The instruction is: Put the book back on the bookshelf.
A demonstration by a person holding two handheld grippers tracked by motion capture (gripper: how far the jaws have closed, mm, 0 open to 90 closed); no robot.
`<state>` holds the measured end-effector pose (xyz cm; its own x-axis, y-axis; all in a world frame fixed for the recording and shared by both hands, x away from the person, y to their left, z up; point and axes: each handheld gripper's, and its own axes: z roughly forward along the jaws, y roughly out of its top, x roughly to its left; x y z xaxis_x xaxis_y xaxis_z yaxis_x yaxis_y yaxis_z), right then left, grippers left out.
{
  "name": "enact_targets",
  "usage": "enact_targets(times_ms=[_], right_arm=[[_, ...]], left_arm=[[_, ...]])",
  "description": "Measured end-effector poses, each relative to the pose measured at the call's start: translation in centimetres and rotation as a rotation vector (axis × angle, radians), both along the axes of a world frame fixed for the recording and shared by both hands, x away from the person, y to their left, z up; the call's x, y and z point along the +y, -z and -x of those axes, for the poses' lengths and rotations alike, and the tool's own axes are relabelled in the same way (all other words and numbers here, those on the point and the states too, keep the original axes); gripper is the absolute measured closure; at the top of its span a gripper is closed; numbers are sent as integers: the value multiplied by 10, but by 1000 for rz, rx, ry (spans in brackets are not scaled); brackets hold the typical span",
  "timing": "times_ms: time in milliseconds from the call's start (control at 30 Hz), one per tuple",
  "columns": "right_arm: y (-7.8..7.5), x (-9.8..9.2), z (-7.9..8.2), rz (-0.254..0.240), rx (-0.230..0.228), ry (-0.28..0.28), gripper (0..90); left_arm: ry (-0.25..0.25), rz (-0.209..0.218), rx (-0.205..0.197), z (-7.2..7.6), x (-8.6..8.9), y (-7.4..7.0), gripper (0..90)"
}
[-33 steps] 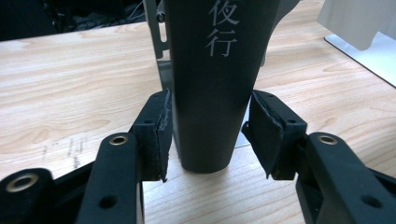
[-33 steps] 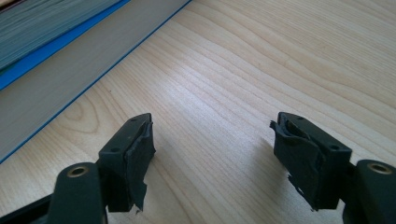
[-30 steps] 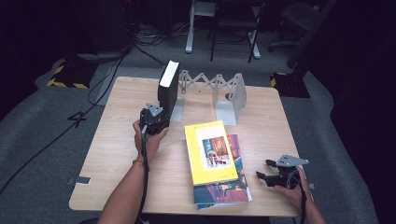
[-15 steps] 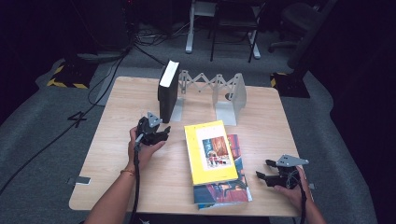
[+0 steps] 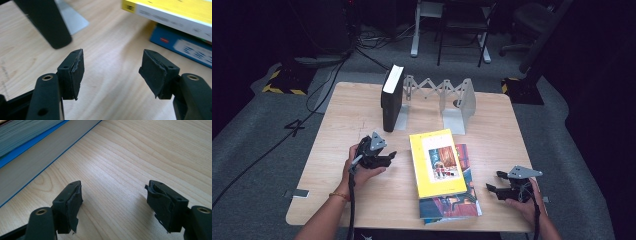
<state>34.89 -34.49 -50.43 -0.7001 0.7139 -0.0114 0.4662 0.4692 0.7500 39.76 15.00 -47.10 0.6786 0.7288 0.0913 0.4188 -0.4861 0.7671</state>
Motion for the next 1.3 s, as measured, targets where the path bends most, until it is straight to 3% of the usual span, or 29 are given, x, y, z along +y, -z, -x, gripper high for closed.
enact_targets(times_ms=[67, 367, 633, 867, 1133, 1300], right_arm=[[0, 0, 0, 0, 0, 0, 285], [0, 1, 0, 8, -5, -2, 286], [-3, 2, 1, 29, -5, -1, 287], [-25, 2, 8, -3, -41, -20, 290], [-51, 8, 16, -22, -80, -56, 297], [-64, 22, 23, -31, -85, -108, 304]], left_arm=[[29, -6, 23, 4, -2, 1, 348], [131, -61, 29, 25, -9, 7, 333], [202, -69, 58, 40, -12, 15, 304], [252, -99, 80, 57, -16, 23, 277], [287, -83, 110, 75, -20, 28, 256], [300, -65, 129, 81, -21, 29, 249]])
